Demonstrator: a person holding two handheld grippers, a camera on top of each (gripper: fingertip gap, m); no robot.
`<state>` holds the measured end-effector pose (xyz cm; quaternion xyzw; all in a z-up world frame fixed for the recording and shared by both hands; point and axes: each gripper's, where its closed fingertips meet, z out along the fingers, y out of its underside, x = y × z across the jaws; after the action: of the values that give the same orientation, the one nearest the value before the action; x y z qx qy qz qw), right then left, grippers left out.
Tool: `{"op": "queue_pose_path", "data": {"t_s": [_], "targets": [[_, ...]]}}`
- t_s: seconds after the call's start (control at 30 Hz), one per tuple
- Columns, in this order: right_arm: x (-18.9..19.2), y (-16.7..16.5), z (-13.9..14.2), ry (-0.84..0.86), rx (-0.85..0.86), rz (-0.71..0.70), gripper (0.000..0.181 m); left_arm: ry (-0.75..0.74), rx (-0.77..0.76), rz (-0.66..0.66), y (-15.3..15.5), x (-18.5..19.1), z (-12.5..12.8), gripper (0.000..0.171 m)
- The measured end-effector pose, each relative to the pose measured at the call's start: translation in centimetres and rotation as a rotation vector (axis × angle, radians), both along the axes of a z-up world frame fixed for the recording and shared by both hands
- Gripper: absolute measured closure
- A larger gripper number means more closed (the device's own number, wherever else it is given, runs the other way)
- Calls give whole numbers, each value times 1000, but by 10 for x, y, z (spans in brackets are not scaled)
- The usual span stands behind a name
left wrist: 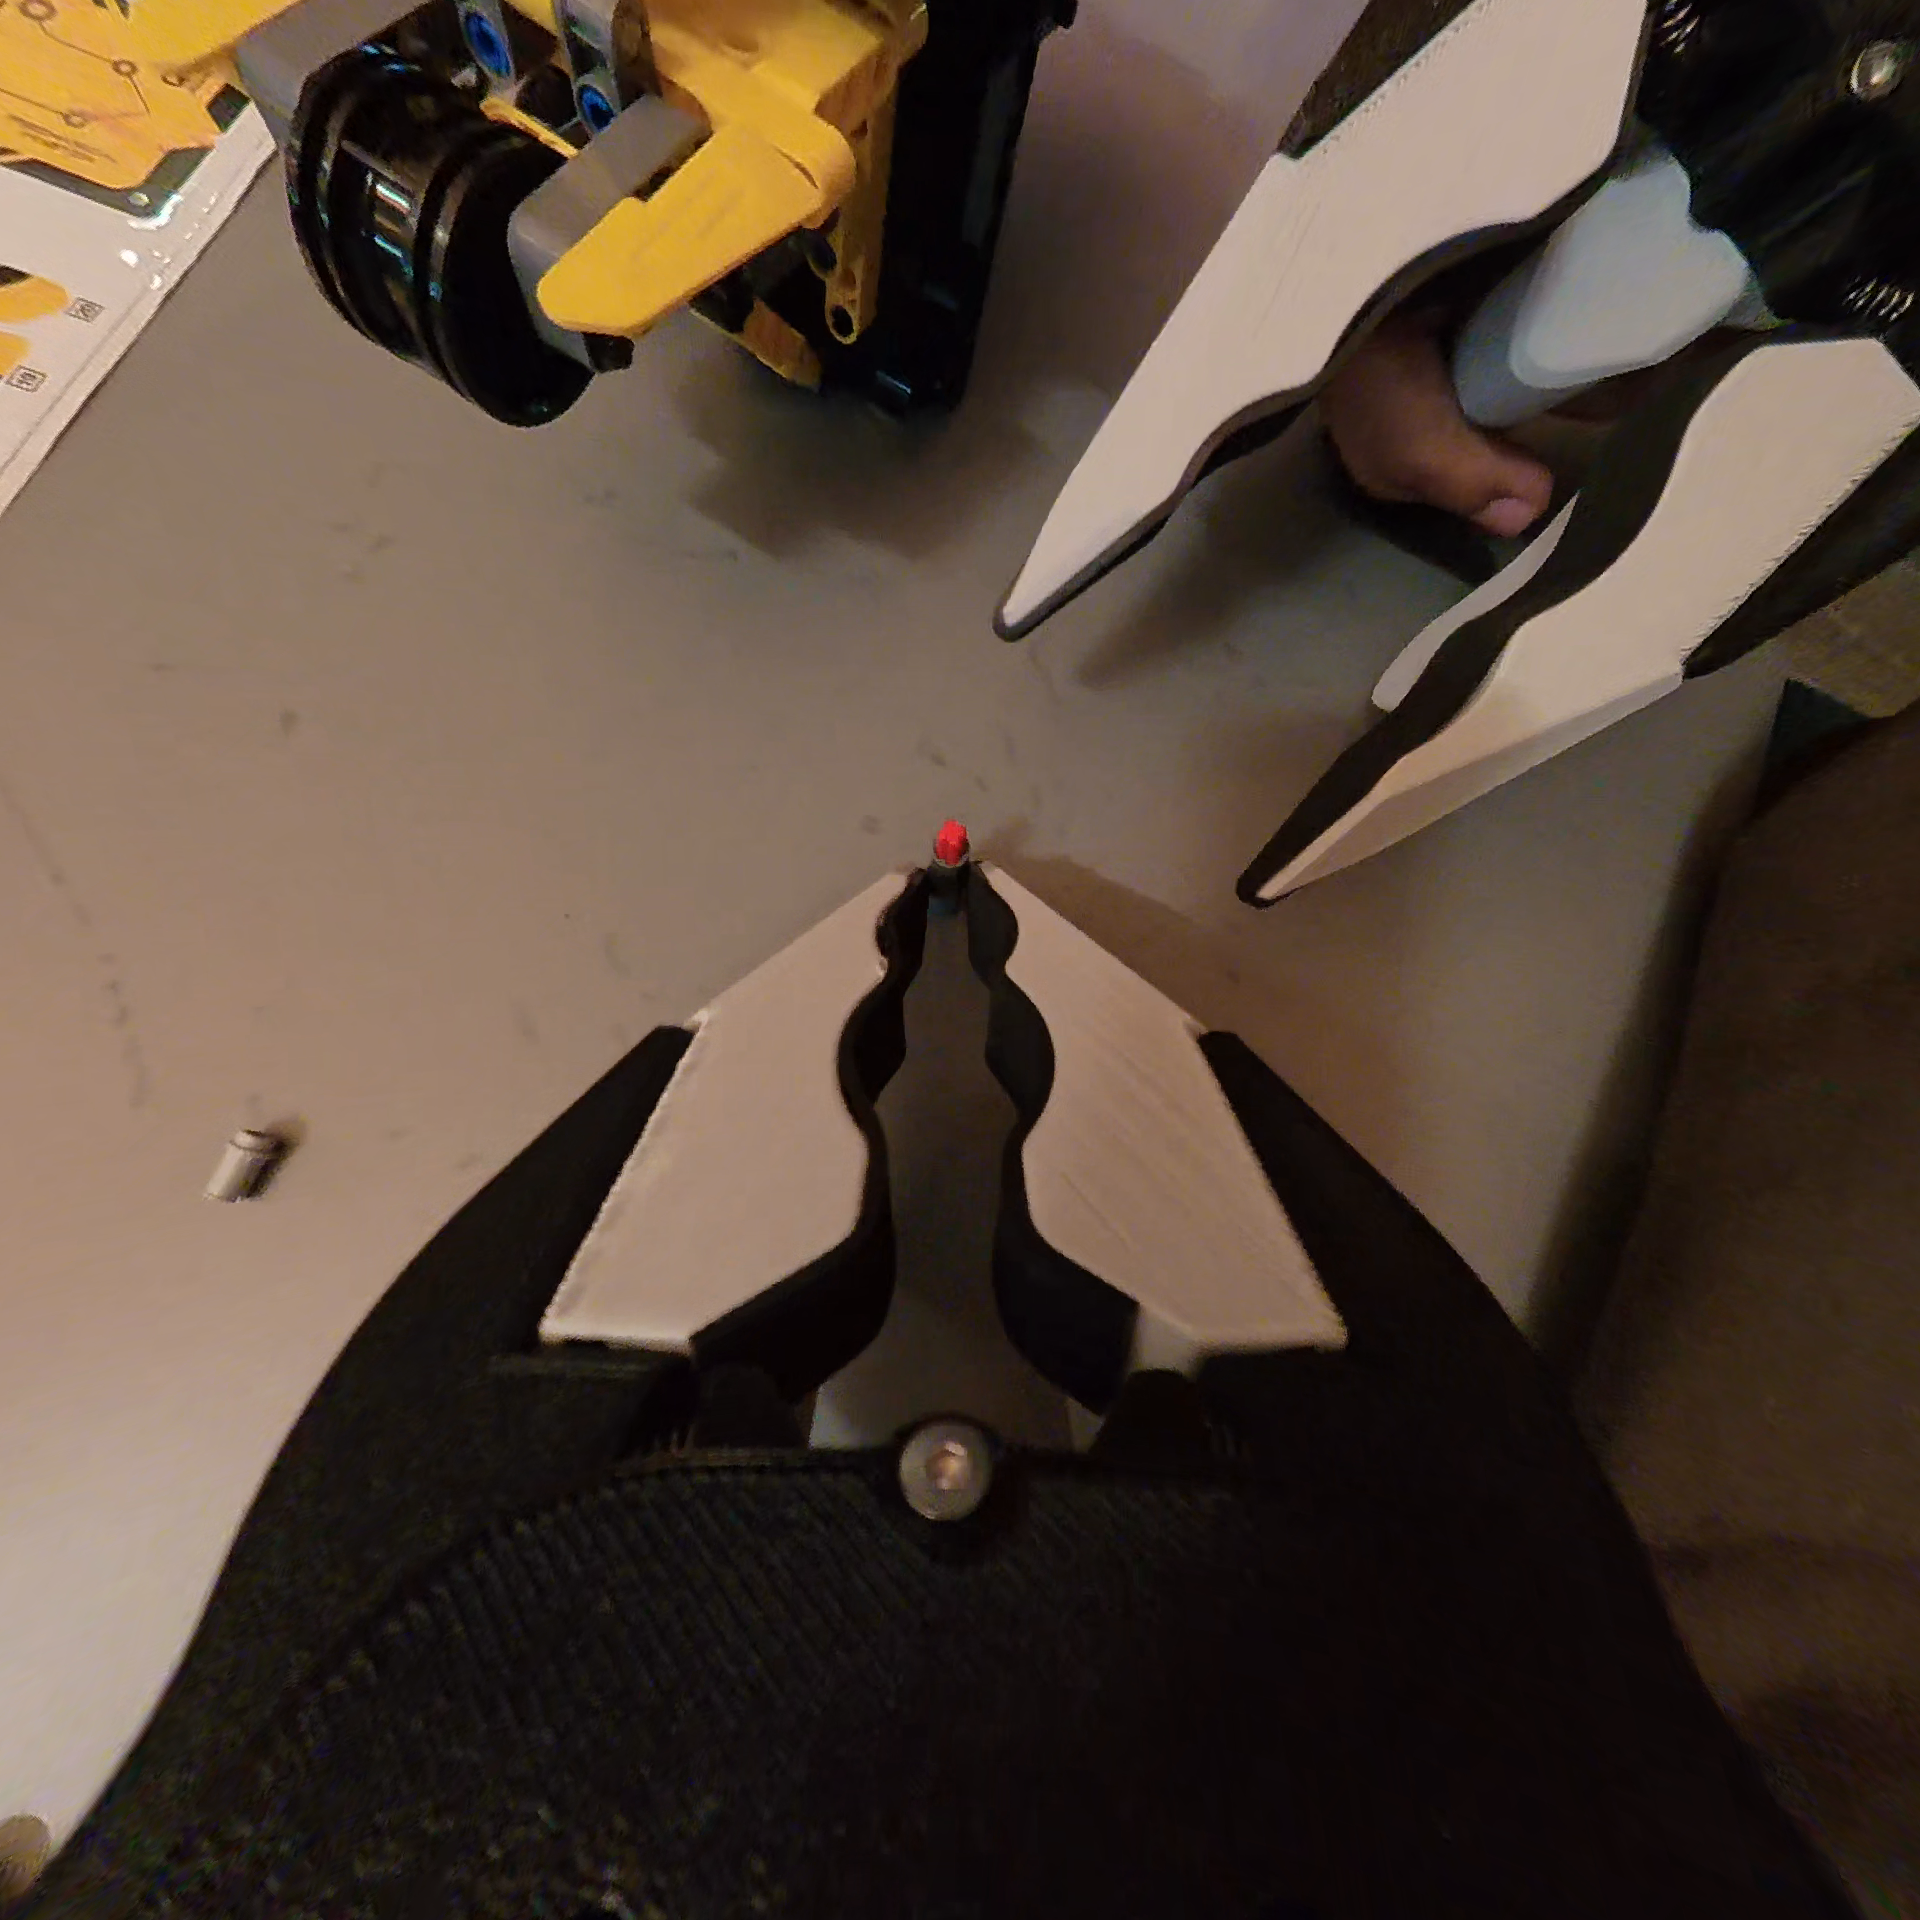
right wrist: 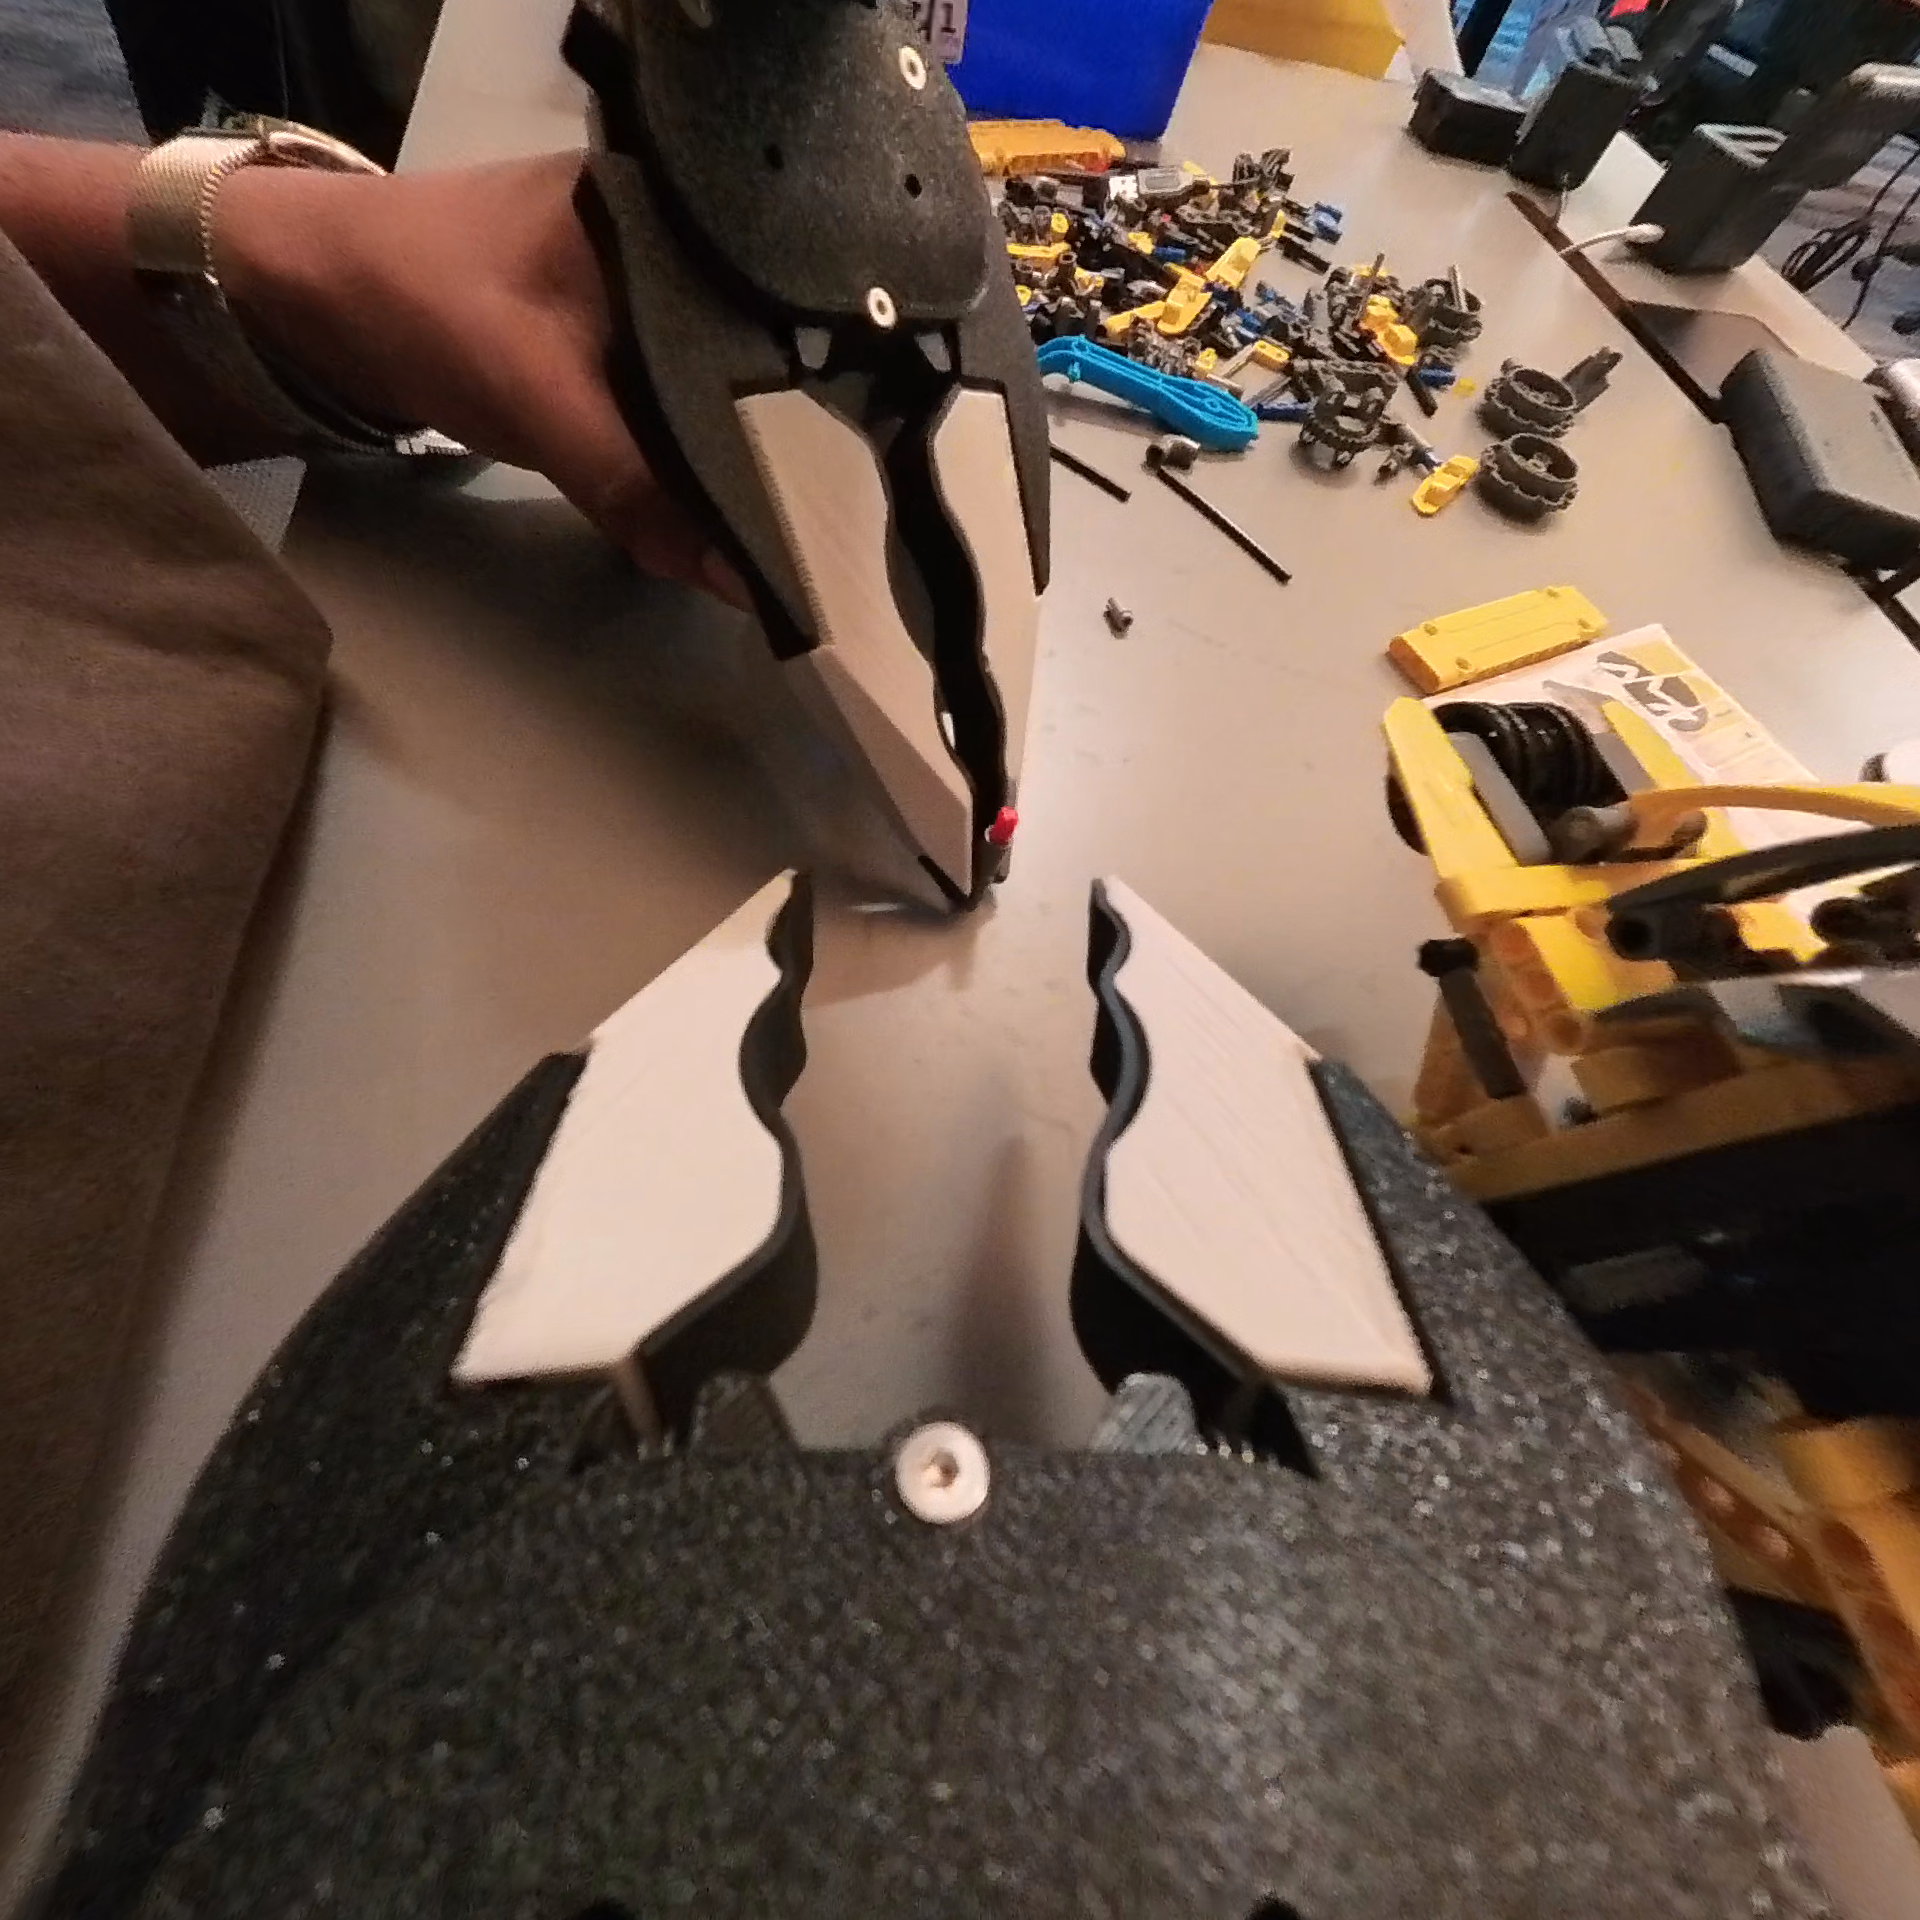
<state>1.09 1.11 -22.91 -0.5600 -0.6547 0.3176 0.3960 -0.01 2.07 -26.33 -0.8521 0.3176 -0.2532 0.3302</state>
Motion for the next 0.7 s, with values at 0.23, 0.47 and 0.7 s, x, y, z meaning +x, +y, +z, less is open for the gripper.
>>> {"op": "queue_pose_path", "data": {"t_s": [0.23, 0.47, 0.7], "targets": [[0, 0, 0, 2, -12, 5, 127, 17, -5, 2, 0, -1, -3, 162], [1, 0, 3, 17, -22, 2, 127, 23, 2, 9, 0, -2, -2, 163], [0, 3, 1, 6, -19, -14, 127, -43, -5, 38, 1, -7, 5, 160]]}}
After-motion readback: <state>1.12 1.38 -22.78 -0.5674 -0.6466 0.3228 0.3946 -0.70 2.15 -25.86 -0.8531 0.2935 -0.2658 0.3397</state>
